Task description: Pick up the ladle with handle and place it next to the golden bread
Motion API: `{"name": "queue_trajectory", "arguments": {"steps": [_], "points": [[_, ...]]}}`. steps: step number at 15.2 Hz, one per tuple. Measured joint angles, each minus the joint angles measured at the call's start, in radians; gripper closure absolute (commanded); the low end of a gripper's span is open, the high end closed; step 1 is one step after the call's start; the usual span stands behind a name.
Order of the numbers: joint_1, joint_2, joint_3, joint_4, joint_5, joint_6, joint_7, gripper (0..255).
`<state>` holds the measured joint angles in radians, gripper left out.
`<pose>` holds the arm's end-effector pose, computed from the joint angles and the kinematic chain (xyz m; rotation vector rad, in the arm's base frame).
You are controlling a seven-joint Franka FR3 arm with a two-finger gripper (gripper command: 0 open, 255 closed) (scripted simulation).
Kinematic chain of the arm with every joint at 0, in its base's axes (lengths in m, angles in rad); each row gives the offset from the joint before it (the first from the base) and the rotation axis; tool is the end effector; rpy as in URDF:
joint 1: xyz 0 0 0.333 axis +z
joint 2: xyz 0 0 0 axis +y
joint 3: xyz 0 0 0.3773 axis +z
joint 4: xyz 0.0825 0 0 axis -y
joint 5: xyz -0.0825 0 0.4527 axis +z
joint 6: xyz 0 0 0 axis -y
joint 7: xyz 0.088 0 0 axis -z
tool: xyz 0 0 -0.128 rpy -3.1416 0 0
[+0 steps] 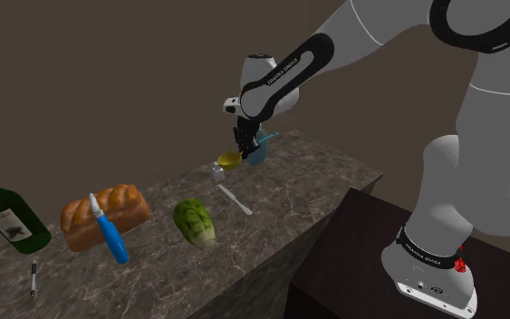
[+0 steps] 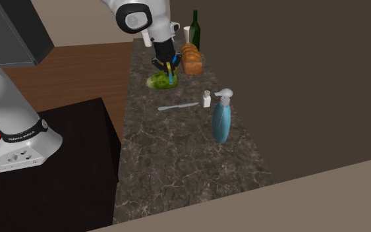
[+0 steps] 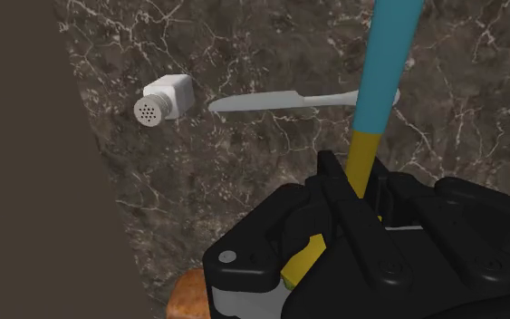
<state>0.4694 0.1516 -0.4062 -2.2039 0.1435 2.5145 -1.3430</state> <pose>0.6230 0.0422 0.3272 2.4267 1.8574 0.2455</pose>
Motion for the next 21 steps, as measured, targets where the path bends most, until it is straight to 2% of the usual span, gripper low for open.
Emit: {"name": "queue_trajectory", "arguments": {"steps": [10,21], "points": [[0.145,0.075,0.076,0.109,-0.05,-0.029,0.267,255],[0.268,0.261,0.139,0.383,-0.062,-0.125,0.483,255]]}}
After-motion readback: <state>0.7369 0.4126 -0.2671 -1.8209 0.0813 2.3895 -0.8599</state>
